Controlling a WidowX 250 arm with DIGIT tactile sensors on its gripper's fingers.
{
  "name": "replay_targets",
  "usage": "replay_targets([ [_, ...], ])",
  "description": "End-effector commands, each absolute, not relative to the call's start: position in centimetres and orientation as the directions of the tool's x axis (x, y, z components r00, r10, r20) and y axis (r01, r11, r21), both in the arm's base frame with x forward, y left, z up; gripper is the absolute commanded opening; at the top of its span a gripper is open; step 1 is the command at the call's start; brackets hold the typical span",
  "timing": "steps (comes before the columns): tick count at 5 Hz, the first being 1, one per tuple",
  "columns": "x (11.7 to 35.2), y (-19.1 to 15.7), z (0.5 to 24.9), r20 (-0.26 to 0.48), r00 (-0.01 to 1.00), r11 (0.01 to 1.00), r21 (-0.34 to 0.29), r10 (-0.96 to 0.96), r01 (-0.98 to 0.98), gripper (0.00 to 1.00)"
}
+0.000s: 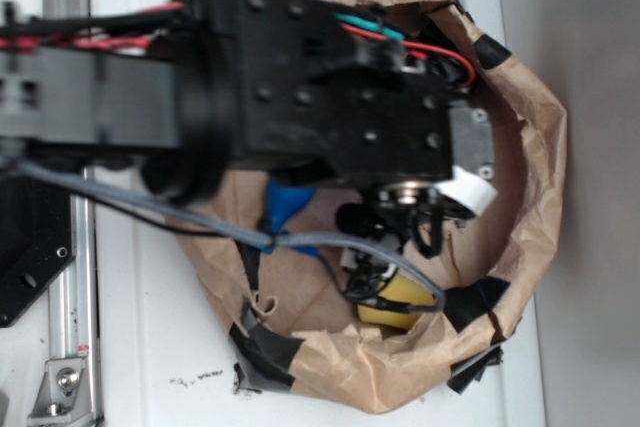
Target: Grab the green sponge.
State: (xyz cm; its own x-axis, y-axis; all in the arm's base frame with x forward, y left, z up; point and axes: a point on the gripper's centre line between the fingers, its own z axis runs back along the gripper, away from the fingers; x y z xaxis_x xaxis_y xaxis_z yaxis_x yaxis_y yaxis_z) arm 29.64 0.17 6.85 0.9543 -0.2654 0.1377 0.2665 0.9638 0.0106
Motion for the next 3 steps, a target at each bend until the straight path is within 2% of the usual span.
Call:
replay_targets([
  [1,28.5,-4.4,7.2,0.195,0.890,0.904,-0.038,-0.411,0.426,1.00],
  [2,27.2,-5.2,8.2,0.226,0.879,0.889,-0.090,-0.421,0.449,1.00],
  [3,27.3,-5.8,7.0,0.206,0.880,0.891,-0.070,-0.428,0.449,1.00],
])
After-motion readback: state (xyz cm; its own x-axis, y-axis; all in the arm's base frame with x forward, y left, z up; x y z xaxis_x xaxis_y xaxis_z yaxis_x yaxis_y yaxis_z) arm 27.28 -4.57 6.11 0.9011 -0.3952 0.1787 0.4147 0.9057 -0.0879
